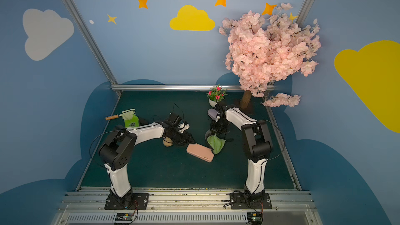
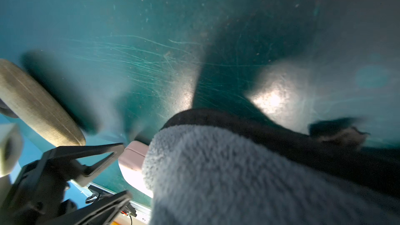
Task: Wipe the eyeglass case
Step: Adjust the eyeglass case at the center of the board, then wipe the dirt from the eyeglass case.
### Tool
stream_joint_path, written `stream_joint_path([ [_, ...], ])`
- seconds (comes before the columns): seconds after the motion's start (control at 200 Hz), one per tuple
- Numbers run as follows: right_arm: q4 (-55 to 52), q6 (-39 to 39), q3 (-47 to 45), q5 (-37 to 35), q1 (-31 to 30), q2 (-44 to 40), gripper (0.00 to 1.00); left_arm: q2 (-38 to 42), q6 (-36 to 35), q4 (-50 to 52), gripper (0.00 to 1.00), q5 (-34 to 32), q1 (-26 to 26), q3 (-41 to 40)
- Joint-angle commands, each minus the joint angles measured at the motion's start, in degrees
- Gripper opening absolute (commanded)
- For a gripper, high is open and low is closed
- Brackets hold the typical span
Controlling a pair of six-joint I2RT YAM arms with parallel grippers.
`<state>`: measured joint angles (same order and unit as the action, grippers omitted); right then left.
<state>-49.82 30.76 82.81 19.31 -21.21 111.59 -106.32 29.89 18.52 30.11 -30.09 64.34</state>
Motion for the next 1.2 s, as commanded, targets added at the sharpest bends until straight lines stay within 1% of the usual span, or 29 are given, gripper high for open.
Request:
stream_joint_path([
  [0.0, -2.8, -2.4, -0.4, 0.8, 0.6, -7.4, 0.0, 6.9, -8.0, -2.4, 0.83, -0.4, 0.5, -0.2],
  [0.13, -4.5, -3.4, -0.8, 0.6, 1.8, -12.1, 0.0, 9.7, -25.4, 3.3, 0.9, -6.2, -3.4, 2.2],
  [0.225, -4.4, -3.5, -2.1, 0.4, 2.9, -14.1, 0.0, 9.9, -39.8, 5.1, 0.9, -8.1, -6.9, 2.1],
  [0.28, -3.3, -2.9, -3.6, 0.2, 3.4, -14.6, 0.0, 9.3, -48.7, 6.9, 0.9, -7.8, -8.4, 2.4],
  [0.345, -2.2, -1.8, -5.5, 1.2, 4.3, -15.2, 0.0, 7.9, -54.6, 8.5, 0.9, -8.5, -9.1, 3.6],
  [0.46, -0.4, -1.1, -8.1, 3.1, 7.0, -17.6, 0.0, 4.9, -58.4, 11.0, 0.9, -9.8, -9.0, 7.2],
  [0.561, -1.3, -2.6, -7.9, 3.9, 8.4, -17.7, 0.0, 2.2, -61.2, 11.5, 0.91, -8.8, -9.0, 8.2],
  [0.626, -1.6, -3.2, -8.4, 4.6, 8.9, -17.5, 0.0, 0.0, -63.3, 13.2, 0.91, -7.8, -9.2, 9.4],
  [0.726, -0.2, -2.7, -10.4, 5.7, 9.0, -17.9, 0.0, -2.6, -65.8, 14.6, 0.92, -10.0, -9.4, 11.1],
  [0.771, 0.8, -2.4, -11.4, 6.8, 8.9, -17.8, 0.0, -3.5, -66.7, 15.6, 0.92, -9.8, -9.4, 12.1],
  [0.836, 1.8, -1.9, -12.5, 8.1, 8.9, -17.3, 0.0, -4.6, -67.7, 17.6, 0.94, -7.9, -9.4, 13.6],
  [0.896, 2.6, -1.5, -13.3, 9.0, 9.0, -17.0, 0.0, -5.7, -68.7, 18.8, 0.94, -7.7, -9.6, 14.4],
  [1.046, 3.6, -1.1, -14.1, 9.9, 8.8, -16.8, 0.0, -8.3, -70.2, 19.4, 0.94, -10.3, -9.7, 14.3],
  [1.196, 3.6, -1.3, -13.7, 10.3, 8.8, -16.4, 0.0, -9.5, -69.9, 18.4, 0.94, -11.8, -10.1, 14.2],
])
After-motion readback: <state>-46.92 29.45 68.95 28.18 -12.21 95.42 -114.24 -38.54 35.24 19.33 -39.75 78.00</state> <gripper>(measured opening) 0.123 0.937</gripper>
